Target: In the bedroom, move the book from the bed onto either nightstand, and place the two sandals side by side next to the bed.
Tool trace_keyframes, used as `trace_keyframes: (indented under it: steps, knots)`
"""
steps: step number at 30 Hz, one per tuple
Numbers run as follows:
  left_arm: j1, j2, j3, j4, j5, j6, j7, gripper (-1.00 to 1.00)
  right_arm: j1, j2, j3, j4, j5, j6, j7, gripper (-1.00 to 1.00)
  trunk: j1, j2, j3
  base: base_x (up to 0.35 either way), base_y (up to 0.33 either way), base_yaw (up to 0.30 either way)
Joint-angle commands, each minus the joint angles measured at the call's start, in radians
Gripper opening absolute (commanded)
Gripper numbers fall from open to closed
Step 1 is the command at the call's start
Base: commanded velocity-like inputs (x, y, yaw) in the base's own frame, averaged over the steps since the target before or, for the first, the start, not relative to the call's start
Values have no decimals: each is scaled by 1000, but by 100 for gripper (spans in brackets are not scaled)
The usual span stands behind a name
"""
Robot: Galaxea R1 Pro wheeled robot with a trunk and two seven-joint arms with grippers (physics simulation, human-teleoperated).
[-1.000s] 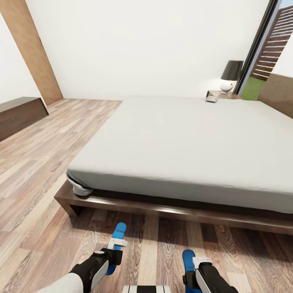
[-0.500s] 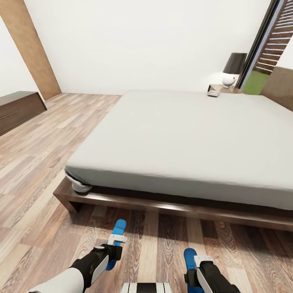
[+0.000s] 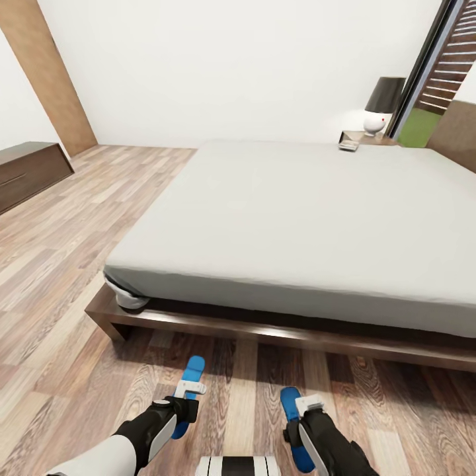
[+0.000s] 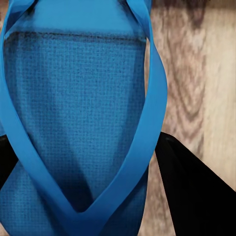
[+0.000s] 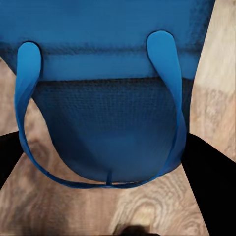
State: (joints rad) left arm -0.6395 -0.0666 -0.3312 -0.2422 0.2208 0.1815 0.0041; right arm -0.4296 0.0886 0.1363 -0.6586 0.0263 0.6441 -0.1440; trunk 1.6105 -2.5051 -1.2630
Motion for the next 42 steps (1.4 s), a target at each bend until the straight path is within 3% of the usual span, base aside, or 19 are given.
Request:
trace_keyframes:
  steps: [1,6,10,21,25,31,38,42]
  knots:
    - [0,1,-6,-2,8,5,-1,-100,-4,4,10,-2,8,7,-5,-100,0,0,-1,0,0,0]
    - [0,1,-5,-2,8,2,1,-100,-25,16,58,-4,11,14,-6,-100,0,0,-1,0,0,0]
    - [0,1,-5,-2,8,1,2,-100,-33,18,71,-4,12,16,-6,-100,2,-1,-16,0,0,0]
    - [0,2,-5,-2,8,-1,2,-100,-57,15,75,-4,13,29,-5,-100,2,-1,-20,0,0,0]
    - [0,2,-5,-2,8,-1,2,-100,-60,14,75,-18,12,58,-5,-100,4,-2,-36,0,0,0]
    - [0,2,-5,-2,8,-2,2,-100,-61,13,74,-30,12,71,-5,-100,4,-2,-36,0,0,0]
    - [0,2,-5,-2,8,-1,2,-100,-61,12,73,-34,11,72,-5,-100,7,-4,-63,0,0,0]
    - [0,2,-5,-2,8,-2,2,-100,-61,13,72,-33,11,72,-5,-100,7,-4,-63,0,0,0]
